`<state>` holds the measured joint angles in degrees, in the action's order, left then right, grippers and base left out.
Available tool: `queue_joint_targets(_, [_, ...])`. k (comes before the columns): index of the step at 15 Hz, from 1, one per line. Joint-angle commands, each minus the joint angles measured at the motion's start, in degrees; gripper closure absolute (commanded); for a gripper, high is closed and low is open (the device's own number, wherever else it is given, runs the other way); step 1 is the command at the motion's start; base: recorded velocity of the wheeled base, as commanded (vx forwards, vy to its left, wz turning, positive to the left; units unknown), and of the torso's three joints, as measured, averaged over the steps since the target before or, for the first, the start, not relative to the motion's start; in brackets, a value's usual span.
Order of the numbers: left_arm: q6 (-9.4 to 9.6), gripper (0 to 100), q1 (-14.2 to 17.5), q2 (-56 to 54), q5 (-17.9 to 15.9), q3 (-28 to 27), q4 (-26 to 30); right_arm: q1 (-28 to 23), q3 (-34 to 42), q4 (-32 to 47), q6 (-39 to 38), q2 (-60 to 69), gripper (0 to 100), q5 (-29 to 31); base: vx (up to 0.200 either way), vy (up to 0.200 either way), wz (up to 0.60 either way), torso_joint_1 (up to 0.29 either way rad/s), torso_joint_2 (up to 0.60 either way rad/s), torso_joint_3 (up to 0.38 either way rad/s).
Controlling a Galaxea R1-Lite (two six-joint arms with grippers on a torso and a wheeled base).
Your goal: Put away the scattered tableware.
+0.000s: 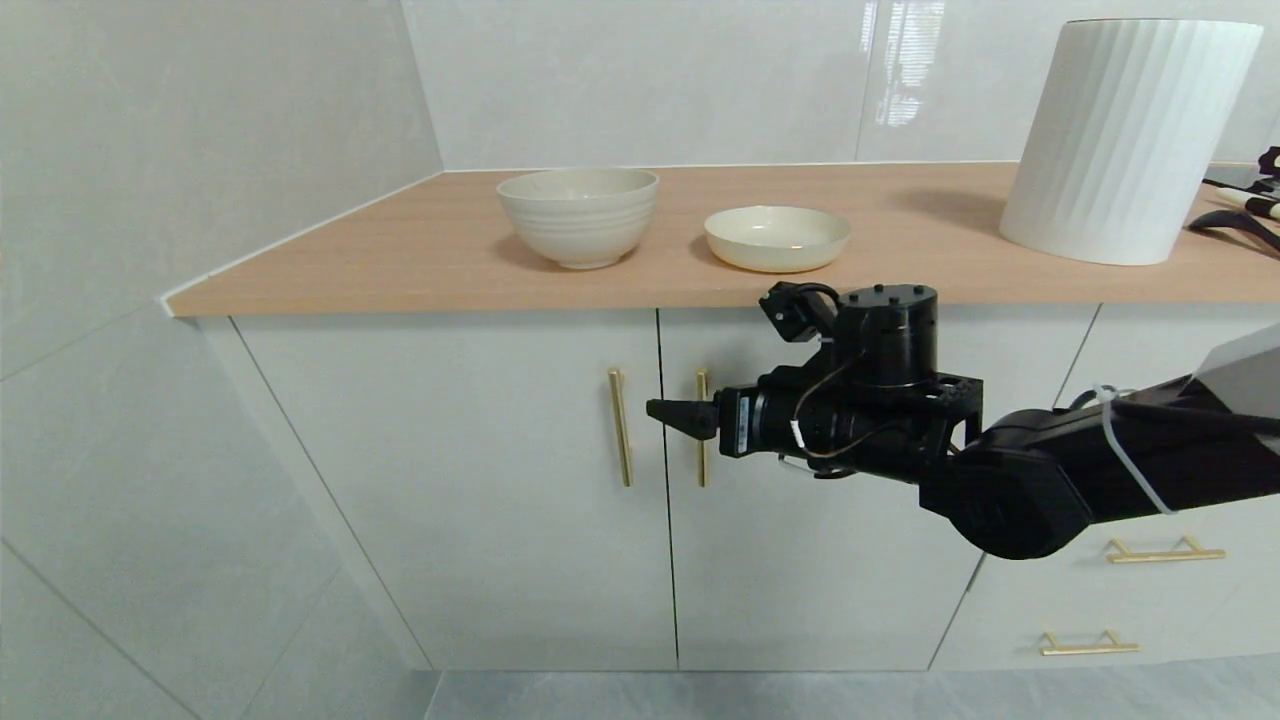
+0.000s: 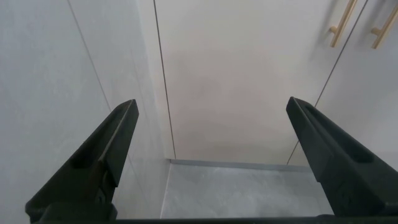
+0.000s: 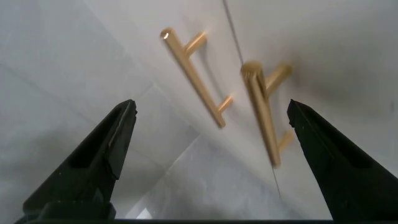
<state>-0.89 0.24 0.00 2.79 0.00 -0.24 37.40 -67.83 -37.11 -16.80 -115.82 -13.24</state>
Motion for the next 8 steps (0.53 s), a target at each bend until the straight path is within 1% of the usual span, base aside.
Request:
queue_joint_targets(1, [0.01,0,0.02,0.0,0.02,0.0,-0.02,0.04,-2.22,-0.25,-0.08,-2.92,0,0.58,0.0,0.0,0.0,0.0,0.0,0.0])
queue_joint_targets(8, [0.01,0,0.02,0.0,0.02,0.0,-0.02,0.39,-3.1,-0.42,-1.31,-4.59,0,0.49,0.0,0.0,0.0,0.0,0.0,0.0])
